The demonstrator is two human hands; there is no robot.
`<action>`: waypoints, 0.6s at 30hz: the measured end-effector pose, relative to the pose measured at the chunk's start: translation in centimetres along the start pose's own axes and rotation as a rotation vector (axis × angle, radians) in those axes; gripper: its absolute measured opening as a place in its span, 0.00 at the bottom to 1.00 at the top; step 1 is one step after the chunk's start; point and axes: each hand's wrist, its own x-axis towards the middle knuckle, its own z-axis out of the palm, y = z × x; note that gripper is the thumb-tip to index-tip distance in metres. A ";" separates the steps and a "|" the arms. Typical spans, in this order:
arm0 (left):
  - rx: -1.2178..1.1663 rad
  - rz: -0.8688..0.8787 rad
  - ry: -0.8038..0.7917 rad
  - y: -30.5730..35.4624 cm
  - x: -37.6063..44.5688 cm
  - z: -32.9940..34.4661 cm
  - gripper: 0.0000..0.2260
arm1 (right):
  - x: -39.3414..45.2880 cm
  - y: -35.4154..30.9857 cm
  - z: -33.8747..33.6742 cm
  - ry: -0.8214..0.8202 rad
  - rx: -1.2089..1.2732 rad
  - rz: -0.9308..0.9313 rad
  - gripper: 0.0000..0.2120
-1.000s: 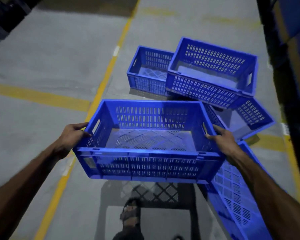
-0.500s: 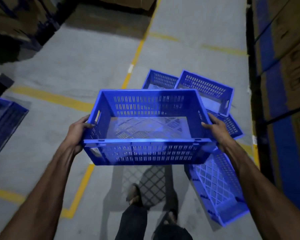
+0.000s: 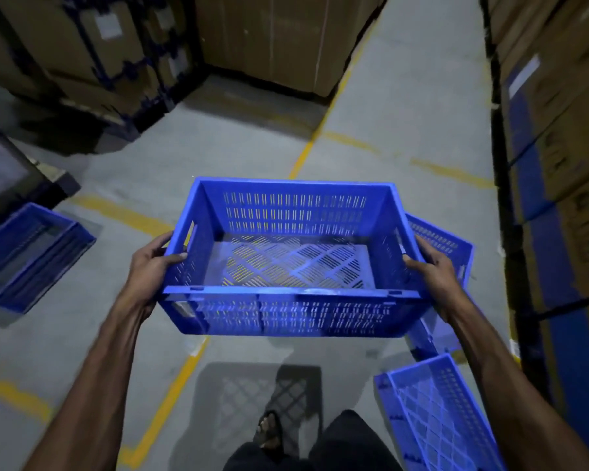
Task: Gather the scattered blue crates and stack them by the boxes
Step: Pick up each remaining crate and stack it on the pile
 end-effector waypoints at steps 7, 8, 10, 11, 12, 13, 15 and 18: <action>0.009 -0.006 0.212 0.1 -0.8 -5.2 0.23 | 5.7 -3.8 6.4 -0.223 -0.017 -0.071 0.24; 0.005 -0.004 0.246 0.1 -1.0 -5.8 0.23 | 6.8 -4.1 7.4 -0.264 -0.032 -0.078 0.24; -0.003 0.000 0.309 0.3 -1.4 -7.0 0.23 | 9.0 -5.0 9.5 -0.343 -0.046 -0.102 0.24; -0.010 0.000 0.344 0.5 -1.6 -7.4 0.23 | 10.2 -5.4 10.6 -0.381 -0.047 -0.119 0.23; -0.020 0.002 0.381 0.8 -1.9 -7.7 0.23 | 11.2 -6.0 11.7 -0.419 -0.046 -0.137 0.22; -0.029 0.003 0.419 1.2 -2.1 -7.9 0.23 | 12.2 -6.7 12.8 -0.449 -0.048 -0.151 0.21; -0.036 0.007 0.487 1.8 -2.5 -8.3 0.23 | 13.9 -8.1 14.9 -0.502 -0.049 -0.159 0.20; -0.045 0.000 0.587 2.4 -3.2 -9.1 0.23 | 16.2 -10.4 18.0 -0.580 -0.072 -0.174 0.21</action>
